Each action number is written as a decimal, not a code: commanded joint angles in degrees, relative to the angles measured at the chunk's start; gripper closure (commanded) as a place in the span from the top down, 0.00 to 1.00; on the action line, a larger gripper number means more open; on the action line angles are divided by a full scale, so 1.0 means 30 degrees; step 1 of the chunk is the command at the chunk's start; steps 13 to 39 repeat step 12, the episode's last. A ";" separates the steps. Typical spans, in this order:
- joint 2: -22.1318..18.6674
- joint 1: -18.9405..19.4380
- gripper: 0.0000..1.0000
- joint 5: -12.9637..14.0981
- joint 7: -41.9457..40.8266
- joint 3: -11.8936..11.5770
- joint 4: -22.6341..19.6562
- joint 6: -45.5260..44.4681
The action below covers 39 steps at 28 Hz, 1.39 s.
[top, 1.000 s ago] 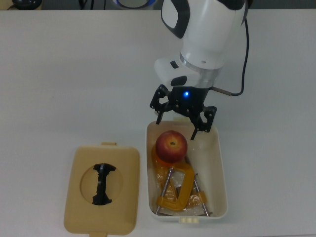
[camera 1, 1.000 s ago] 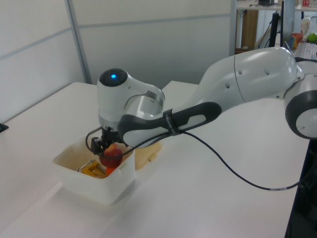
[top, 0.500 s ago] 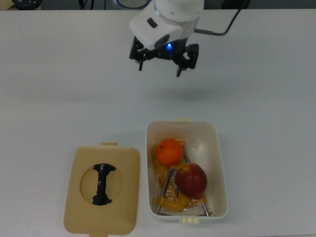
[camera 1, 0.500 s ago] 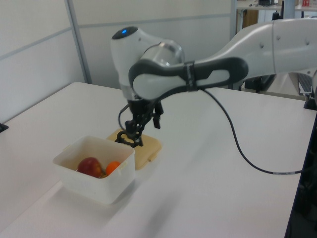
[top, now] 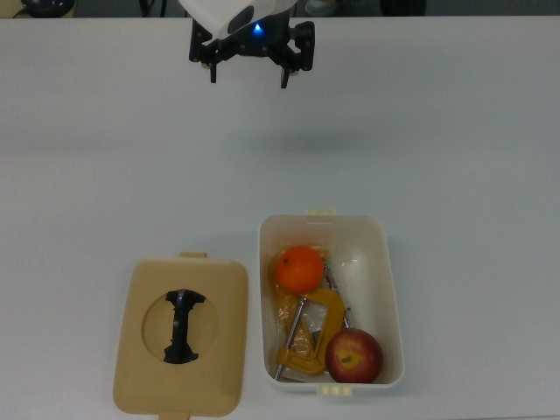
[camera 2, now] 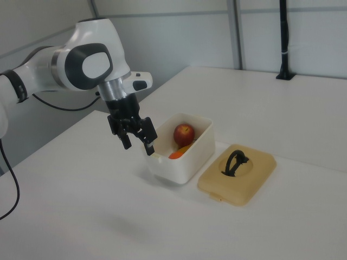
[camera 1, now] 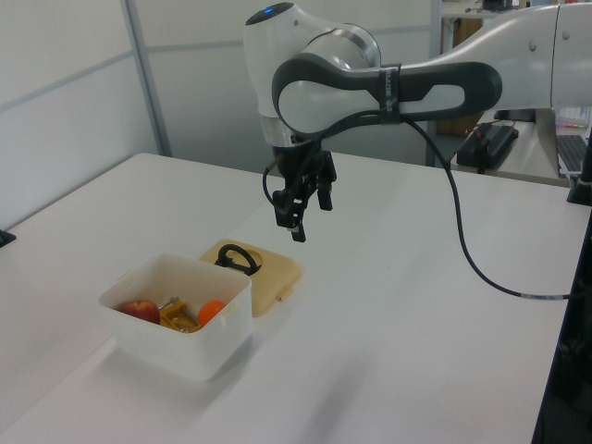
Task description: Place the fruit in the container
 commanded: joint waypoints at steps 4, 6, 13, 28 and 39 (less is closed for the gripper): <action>-0.0450 -0.0532 1.00 0.0755 -0.0673 -0.0159 -0.0579 0.0324; -0.0451 -0.0591 1.00 0.0843 -0.0673 -0.0188 -0.0579 0.0412; -0.0451 -0.0621 1.00 0.0843 -0.0673 -0.0160 -0.0579 0.0559; -0.0451 -0.0621 1.00 0.0843 -0.0673 -0.0160 -0.0579 0.0559; -0.0451 -0.0621 1.00 0.0843 -0.0673 -0.0160 -0.0579 0.0559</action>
